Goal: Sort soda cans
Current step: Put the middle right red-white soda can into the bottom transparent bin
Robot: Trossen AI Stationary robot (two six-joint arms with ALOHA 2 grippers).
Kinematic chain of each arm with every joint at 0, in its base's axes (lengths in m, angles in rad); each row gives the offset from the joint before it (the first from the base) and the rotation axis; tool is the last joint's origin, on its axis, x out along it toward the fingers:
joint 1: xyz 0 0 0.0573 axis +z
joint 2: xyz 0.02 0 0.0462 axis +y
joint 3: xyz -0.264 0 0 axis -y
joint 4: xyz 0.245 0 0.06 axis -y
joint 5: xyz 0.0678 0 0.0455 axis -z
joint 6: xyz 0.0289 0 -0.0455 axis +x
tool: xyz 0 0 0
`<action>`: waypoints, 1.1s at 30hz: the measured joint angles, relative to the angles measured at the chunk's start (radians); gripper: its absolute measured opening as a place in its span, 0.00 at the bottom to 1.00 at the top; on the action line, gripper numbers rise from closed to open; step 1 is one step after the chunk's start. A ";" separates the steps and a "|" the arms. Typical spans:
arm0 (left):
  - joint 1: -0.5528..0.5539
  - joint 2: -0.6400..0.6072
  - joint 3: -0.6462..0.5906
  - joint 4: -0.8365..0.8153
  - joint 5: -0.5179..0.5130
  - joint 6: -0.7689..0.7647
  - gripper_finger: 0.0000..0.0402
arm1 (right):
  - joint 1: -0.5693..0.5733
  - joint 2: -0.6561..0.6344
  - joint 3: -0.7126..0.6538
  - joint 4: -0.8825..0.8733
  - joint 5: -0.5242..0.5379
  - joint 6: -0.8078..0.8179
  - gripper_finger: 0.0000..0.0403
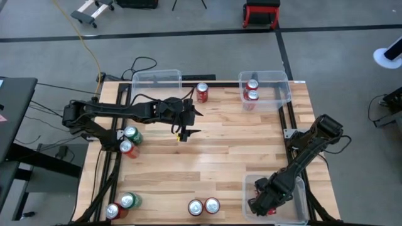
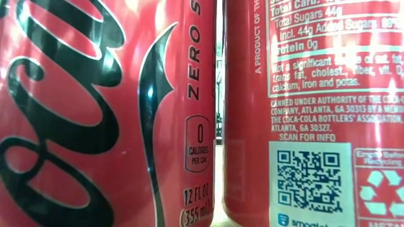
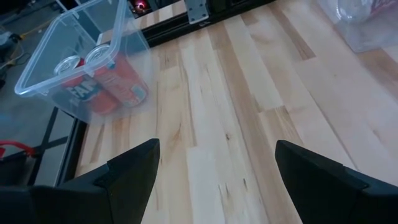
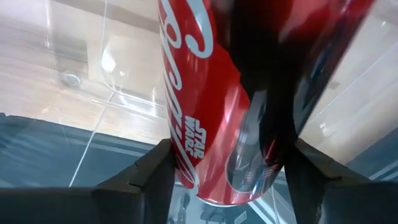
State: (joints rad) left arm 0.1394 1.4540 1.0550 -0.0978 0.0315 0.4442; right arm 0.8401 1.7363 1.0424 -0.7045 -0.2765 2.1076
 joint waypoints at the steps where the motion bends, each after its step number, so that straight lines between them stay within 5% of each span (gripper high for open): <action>1: 0.000 0.000 0.000 0.001 0.000 0.000 0.79 | 0.004 -0.003 0.010 -0.015 0.018 -0.002 0.57; 16: 0.000 0.000 0.000 0.041 0.000 -0.001 0.79 | 0.071 -0.043 0.226 -0.188 0.336 -0.021 0.47; 22: 0.000 0.000 0.000 0.050 0.000 -0.003 0.79 | 0.097 -0.045 0.319 -0.299 0.443 -0.016 0.32; 27: -0.001 0.000 0.000 0.053 0.000 -0.002 0.79 | 0.103 -0.047 0.385 -0.422 0.455 0.022 0.20; 33: -0.014 0.000 0.000 0.052 0.000 0.021 0.79 | 0.103 -0.047 0.394 -0.483 0.333 0.028 0.08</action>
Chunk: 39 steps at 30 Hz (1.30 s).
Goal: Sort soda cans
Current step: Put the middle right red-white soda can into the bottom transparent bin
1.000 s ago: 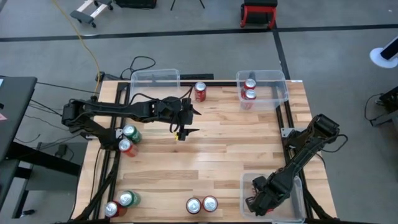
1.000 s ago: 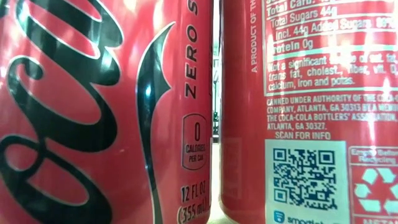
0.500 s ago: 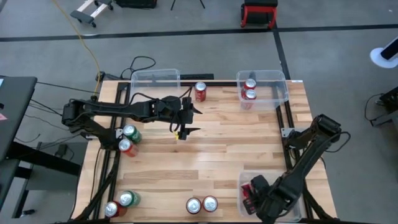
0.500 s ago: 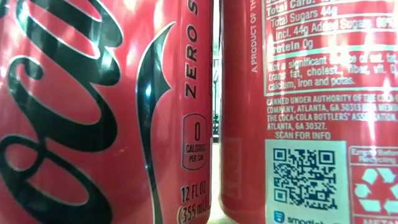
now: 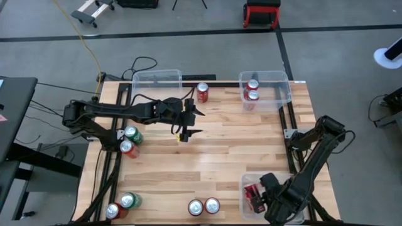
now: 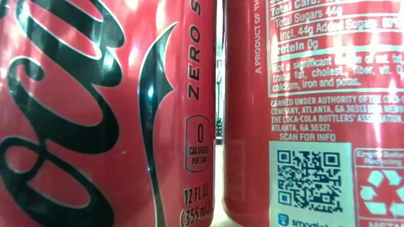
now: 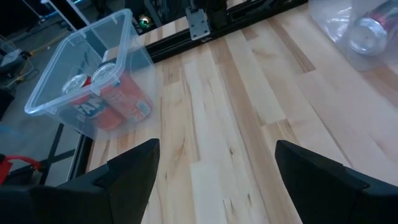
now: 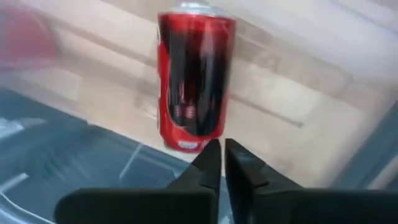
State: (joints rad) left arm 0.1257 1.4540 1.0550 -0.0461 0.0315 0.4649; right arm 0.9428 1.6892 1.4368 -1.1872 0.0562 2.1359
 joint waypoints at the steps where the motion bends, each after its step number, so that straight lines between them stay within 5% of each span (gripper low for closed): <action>1: -0.003 0.000 0.000 -0.001 0.000 0.002 0.79 | 0.000 0.000 0.000 0.006 -0.006 -0.011 0.06; 12: -0.008 0.000 0.000 0.001 0.000 0.006 0.79 | -0.011 0.035 -0.002 0.000 -0.234 -0.359 0.01; 26: -0.029 0.000 0.000 -0.026 0.001 0.004 0.79 | -0.070 0.176 -0.002 0.055 -0.300 -1.267 0.00; 39: -0.029 0.000 0.000 -0.052 -0.010 -0.095 0.79 | -0.089 0.181 -0.002 0.180 -0.291 -1.496 0.00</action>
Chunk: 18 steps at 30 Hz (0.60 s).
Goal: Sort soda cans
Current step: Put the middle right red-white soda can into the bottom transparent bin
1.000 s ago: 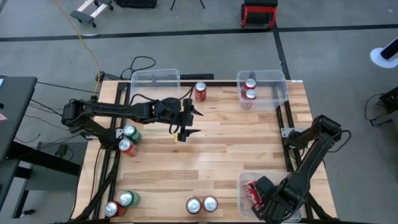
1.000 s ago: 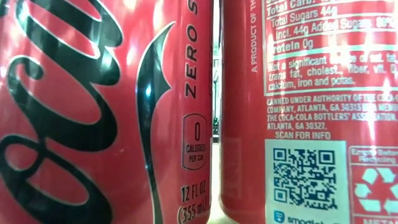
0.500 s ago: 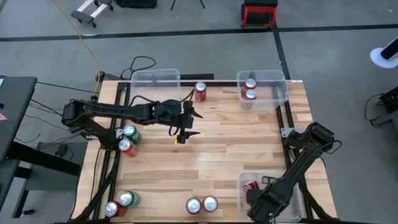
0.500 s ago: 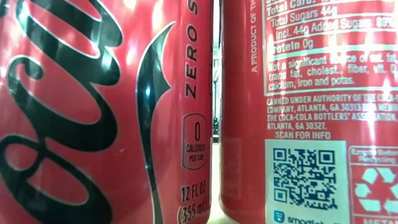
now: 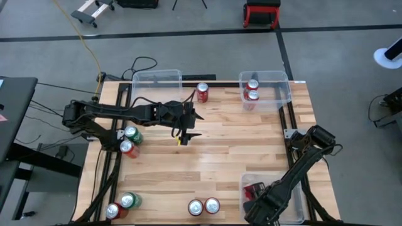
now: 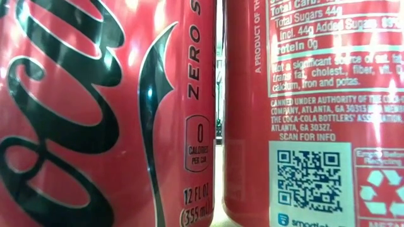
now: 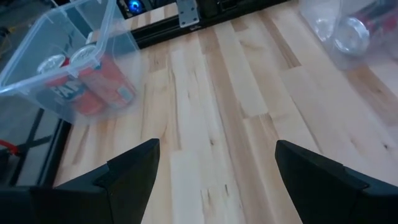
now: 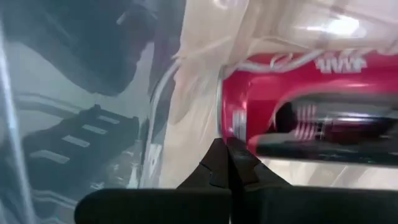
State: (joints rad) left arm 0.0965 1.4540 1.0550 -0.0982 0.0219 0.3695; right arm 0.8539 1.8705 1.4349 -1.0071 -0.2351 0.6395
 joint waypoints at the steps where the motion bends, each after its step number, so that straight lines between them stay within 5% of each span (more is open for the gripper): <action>1: 0.000 0.000 0.000 0.000 0.000 -0.009 0.79 | -0.001 0.000 0.000 -0.002 0.005 -0.011 0.00; 6: 0.000 0.000 0.000 0.000 -0.001 -0.050 0.79 | -0.013 0.000 0.000 -0.027 0.100 -0.073 0.00; 18: 0.002 0.000 0.001 -0.141 -0.129 -0.099 0.79 | -0.142 -0.087 0.000 -0.187 0.544 -0.050 0.00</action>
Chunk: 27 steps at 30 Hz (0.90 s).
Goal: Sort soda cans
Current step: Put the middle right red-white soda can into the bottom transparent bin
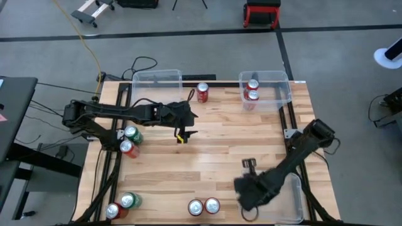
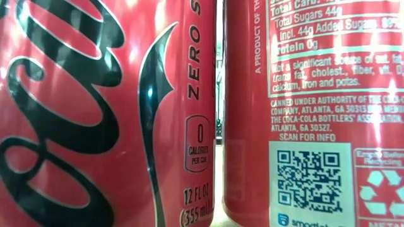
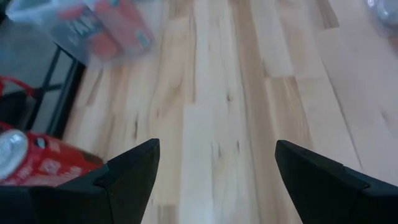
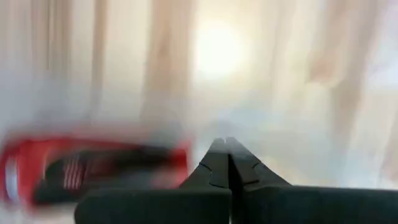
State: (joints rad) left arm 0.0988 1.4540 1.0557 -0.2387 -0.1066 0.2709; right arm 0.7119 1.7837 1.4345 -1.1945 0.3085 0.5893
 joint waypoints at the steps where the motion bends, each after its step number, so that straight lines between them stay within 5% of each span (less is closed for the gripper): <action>1: 0.000 0.000 0.000 -0.010 0.001 -0.008 0.79 | -0.017 -0.018 0.001 -0.002 0.010 0.004 0.00; 11: -0.001 -0.002 0.000 -0.058 0.012 -0.033 0.79 | -0.110 -0.154 -0.001 -0.004 0.190 0.053 0.00; 19: -0.001 -0.034 0.000 -0.065 0.029 -0.038 0.79 | -0.126 -0.326 0.000 -0.062 0.163 0.158 0.04; 27: -0.001 -0.057 0.000 -0.039 0.328 -0.096 0.79 | -0.158 -0.392 0.001 -0.168 0.061 0.186 0.33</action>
State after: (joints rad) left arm 0.0978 1.3969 1.0554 -0.2773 0.2217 0.1748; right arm 0.5536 1.3913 1.4353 -1.3627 0.3692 0.7753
